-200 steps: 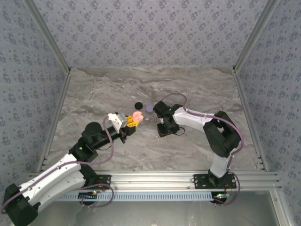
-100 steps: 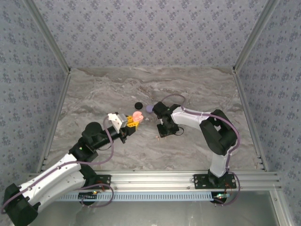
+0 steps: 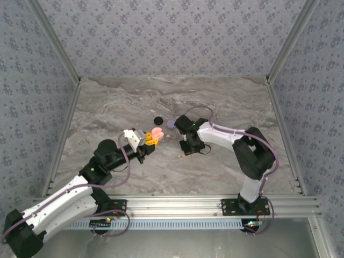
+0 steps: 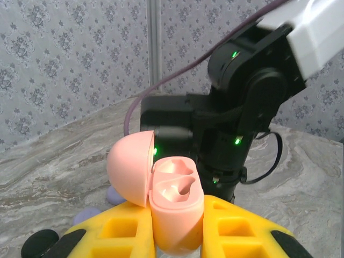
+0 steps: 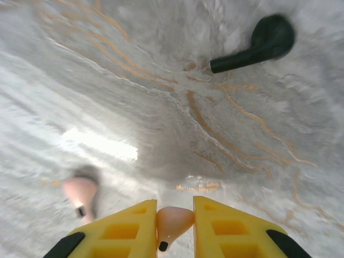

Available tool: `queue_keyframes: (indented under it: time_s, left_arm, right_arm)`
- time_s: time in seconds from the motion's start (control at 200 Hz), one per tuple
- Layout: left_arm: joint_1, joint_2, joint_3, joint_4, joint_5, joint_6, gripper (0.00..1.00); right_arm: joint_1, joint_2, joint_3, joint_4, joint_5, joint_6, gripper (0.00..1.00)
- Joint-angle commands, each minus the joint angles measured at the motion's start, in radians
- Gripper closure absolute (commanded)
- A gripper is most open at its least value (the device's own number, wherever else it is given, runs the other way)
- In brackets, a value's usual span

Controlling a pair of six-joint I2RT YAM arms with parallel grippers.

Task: Insert wireless bluetooth earbuds into charging case

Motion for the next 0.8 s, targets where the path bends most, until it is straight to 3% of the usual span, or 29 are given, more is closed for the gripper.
queue_keyframes:
  time_s: [0.0, 0.21, 0.42, 0.795]
  left_arm:
    - [-0.006, 0.022, -0.009, 0.047, 0.000, -0.021, 1.00]
    - [-0.006, 0.113, -0.008, 0.146, 0.025, -0.045, 1.00]
    - [-0.007, 0.217, 0.012, 0.259, 0.042, -0.076, 1.00]
    - [-0.012, 0.336, 0.068, 0.339, 0.068, -0.101, 1.00]
  right_arm:
    - [0.006, -0.147, 0.004, -0.025, 0.067, 0.002, 0.78]
    - [0.009, -0.401, 0.018, 0.007, 0.106, 0.018, 0.77]
    - [0.047, -0.611, 0.003, 0.180, 0.105, 0.051, 0.78]
    - [0.195, -0.663, -0.060, 0.430, 0.168, 0.054, 0.79]
